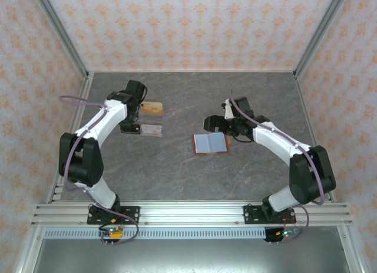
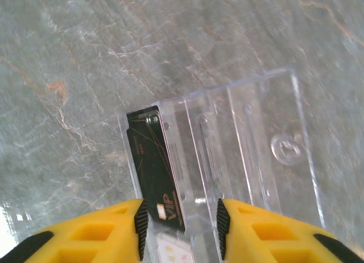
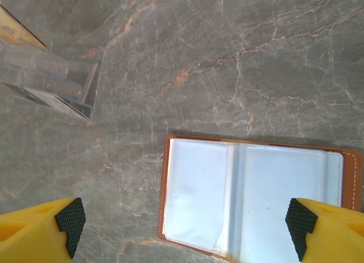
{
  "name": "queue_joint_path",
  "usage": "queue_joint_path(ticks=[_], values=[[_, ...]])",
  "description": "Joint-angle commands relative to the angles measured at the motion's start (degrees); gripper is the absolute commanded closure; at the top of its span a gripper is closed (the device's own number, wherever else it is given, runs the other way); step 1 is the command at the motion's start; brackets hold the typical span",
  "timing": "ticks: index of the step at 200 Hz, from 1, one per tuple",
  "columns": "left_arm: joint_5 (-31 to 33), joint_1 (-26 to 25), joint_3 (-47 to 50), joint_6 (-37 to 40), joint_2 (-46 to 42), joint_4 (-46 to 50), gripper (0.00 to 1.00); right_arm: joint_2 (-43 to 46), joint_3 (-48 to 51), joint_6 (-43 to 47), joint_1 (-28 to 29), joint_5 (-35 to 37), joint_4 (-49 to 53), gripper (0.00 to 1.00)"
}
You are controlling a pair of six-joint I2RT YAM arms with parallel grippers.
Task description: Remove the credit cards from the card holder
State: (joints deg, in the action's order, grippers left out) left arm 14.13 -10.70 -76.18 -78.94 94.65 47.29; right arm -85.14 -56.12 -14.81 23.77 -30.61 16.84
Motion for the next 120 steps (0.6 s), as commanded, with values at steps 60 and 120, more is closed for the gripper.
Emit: queue_joint_path(ticks=[60,120], values=[[-19.4,-15.0,3.8,28.3,-0.9,-11.1,0.34,-6.1,-4.5,0.6,3.9,12.6,6.9,0.21],[-27.8,-22.7,2.4,31.5,7.0,-20.6,0.41,-5.9,-1.8,-3.0,3.9,19.7,9.2,0.3]])
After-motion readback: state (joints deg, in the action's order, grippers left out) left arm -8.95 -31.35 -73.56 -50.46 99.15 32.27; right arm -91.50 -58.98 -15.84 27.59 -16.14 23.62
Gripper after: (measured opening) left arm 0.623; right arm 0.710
